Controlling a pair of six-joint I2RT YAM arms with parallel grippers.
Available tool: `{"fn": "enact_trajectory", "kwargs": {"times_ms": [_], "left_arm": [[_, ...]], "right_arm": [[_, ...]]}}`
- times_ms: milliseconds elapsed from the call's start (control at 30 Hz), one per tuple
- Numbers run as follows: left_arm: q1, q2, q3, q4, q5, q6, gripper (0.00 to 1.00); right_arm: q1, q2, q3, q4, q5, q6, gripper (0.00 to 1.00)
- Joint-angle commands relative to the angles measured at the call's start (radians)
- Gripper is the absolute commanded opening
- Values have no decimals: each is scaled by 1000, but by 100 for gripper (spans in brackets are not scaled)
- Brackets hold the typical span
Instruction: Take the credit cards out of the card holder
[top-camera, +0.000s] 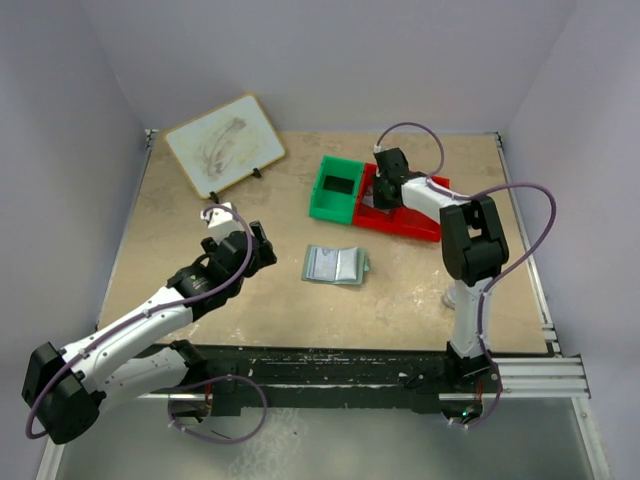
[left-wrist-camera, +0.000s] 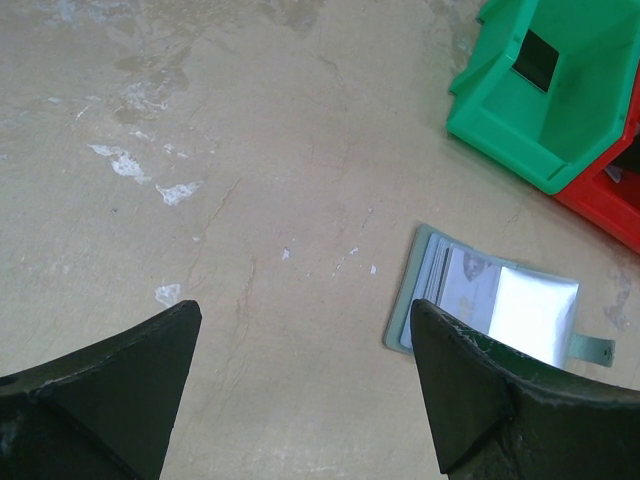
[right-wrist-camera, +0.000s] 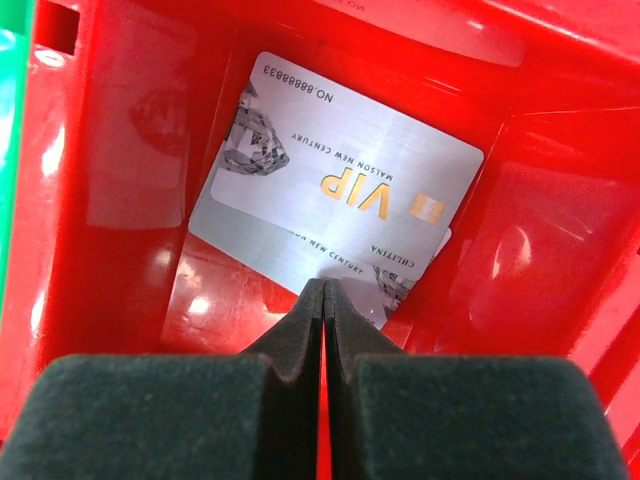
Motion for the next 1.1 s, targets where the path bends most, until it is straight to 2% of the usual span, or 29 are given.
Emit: {"fn": "enact_trajectory", "kwargs": {"times_ms": [0, 267, 467, 733, 1067], "left_arm": [[4, 4, 39, 29, -7, 1, 83], [4, -3, 27, 33, -15, -7, 83], [4, 0, 31, 39, -3, -9, 83], [5, -23, 32, 14, -21, -2, 83], [5, -18, 29, 16, -16, -6, 82]], "right_arm": [[10, 34, 31, 14, 69, 51, 0], [65, 34, 56, -10, 139, 24, 0], [71, 9, 48, -7, 166, 97, 0], [70, 102, 104, -36, 178, 118, 0], [69, 156, 159, -58, 305, 84, 0]]}}
